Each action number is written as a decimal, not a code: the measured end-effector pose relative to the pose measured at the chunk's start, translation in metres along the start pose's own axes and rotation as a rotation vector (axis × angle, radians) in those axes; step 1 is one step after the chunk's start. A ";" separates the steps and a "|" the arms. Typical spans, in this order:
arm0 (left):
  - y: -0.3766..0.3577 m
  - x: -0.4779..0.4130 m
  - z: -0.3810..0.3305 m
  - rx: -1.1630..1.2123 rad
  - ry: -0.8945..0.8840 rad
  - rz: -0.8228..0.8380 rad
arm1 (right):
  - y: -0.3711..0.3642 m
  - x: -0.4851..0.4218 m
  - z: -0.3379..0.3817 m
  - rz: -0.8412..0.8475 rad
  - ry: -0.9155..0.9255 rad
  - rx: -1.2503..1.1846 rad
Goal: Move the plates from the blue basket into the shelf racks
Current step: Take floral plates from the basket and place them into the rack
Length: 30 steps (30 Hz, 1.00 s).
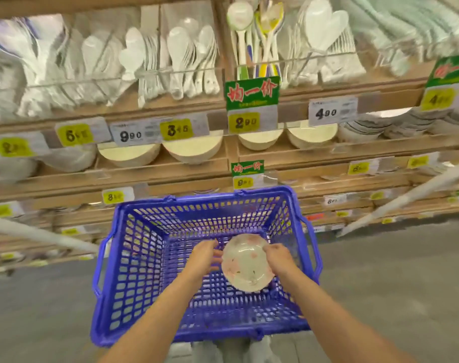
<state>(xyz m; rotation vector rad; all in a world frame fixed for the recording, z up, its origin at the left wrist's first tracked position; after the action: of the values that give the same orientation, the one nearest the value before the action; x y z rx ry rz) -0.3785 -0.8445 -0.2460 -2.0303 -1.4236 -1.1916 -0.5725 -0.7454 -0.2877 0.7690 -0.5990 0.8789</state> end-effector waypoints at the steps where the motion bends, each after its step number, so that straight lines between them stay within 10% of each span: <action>1: -0.002 -0.011 0.010 -0.018 0.018 -0.010 | -0.005 -0.011 -0.004 -0.004 -0.011 0.048; 13: -0.055 -0.102 0.123 0.017 0.305 0.001 | -0.050 -0.077 -0.028 -0.099 0.251 0.772; 30: -0.047 -0.094 0.120 0.140 0.304 -0.089 | -0.040 -0.068 -0.017 -0.060 0.065 0.659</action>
<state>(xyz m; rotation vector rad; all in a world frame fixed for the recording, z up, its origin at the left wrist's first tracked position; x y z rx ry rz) -0.3819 -0.7933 -0.3970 -1.6278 -1.4133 -1.3309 -0.5705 -0.7788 -0.3617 1.3365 -0.2156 1.0534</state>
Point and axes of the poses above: each hand's wrist, its own x-axis away from the middle knuckle, its own y-axis out of the back of the hand, z = x × y, the point moved 9 cm from there along -x, towards the middle knuckle
